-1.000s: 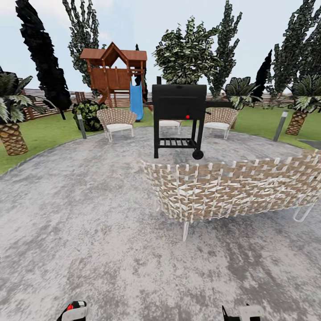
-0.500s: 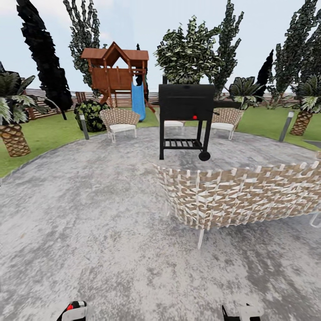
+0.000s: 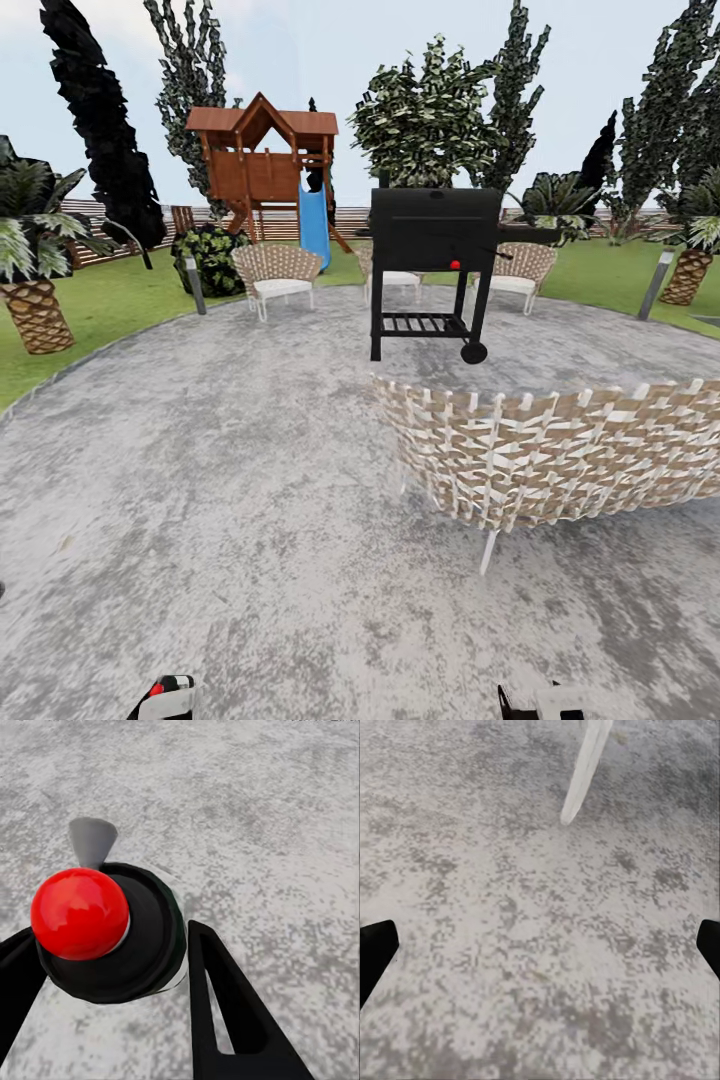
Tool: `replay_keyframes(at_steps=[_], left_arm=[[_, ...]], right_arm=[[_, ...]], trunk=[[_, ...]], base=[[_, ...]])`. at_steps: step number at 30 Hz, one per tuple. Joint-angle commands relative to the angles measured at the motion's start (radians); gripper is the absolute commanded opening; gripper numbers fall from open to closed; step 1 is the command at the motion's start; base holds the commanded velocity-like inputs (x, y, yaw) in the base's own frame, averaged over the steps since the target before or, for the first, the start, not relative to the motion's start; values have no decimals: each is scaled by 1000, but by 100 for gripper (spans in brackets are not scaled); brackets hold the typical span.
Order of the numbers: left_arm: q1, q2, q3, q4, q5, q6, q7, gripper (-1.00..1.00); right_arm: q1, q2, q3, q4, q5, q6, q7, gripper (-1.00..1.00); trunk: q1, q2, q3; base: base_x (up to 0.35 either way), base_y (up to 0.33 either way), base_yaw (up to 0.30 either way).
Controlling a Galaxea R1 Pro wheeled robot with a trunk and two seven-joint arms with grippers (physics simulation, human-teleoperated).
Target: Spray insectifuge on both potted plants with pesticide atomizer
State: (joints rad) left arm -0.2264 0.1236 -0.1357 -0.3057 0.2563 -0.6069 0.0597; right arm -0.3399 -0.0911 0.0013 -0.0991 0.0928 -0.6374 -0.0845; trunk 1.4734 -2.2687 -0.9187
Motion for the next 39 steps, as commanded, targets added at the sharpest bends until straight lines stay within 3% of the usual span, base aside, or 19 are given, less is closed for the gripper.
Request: replay_keyframes(at_steps=[1, 39], left_arm=[[-1, 1, -8, 0, 4, -3, 6, -100], [-1, 1, -10, 0, 6, -4, 6, -100]], right_arm=[[-1, 0, 0, 1, 10, -2, -9, 100], [-1, 1, 0, 1, 8, -2, -12, 100]], trunk=[[0, 0, -1], [0, 0, -1]], base=[[155, 307, 0], [227, 267, 0]])
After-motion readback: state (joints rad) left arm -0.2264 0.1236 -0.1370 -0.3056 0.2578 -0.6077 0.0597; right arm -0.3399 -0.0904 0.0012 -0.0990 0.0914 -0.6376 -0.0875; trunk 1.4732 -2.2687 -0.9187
